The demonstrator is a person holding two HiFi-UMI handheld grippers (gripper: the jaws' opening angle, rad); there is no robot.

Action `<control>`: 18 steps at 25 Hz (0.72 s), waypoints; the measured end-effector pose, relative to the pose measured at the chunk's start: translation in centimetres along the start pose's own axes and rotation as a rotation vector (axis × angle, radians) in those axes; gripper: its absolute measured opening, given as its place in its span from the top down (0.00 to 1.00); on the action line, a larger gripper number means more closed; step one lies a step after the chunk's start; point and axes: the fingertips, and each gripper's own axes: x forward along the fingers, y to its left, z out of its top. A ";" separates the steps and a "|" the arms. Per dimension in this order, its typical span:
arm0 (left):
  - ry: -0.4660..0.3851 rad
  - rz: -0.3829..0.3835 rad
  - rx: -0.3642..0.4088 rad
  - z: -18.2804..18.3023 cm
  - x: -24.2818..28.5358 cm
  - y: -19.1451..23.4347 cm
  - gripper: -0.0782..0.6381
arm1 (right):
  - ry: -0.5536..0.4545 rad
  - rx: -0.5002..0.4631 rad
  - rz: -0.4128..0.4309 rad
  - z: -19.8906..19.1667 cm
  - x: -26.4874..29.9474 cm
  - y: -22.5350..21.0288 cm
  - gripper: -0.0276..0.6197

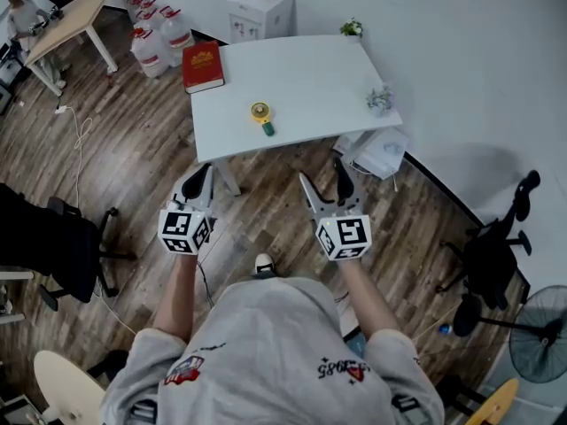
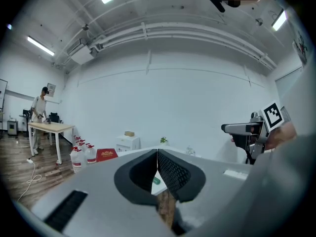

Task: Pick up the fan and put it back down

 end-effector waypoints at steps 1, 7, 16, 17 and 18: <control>0.000 0.003 -0.002 0.1 0.6 0.8 0.88 | 0.005 -0.002 0.005 0.0 1.3 -0.1 0.43; 0.008 0.043 -0.027 -0.2 2.9 5.2 0.88 | 0.022 0.010 0.044 -0.1 7.8 0.1 0.44; 0.028 0.145 -0.043 -0.6 8.6 11.7 0.88 | 0.046 0.040 0.137 -2.0 19.3 -1.4 0.44; 0.032 0.153 -0.039 -0.6 9.5 12.5 0.88 | 0.046 0.045 0.146 -2.3 20.7 -1.6 0.44; 0.037 0.160 -0.034 -0.5 10.4 13.2 0.88 | 0.048 0.053 0.153 -2.5 22.1 -1.8 0.44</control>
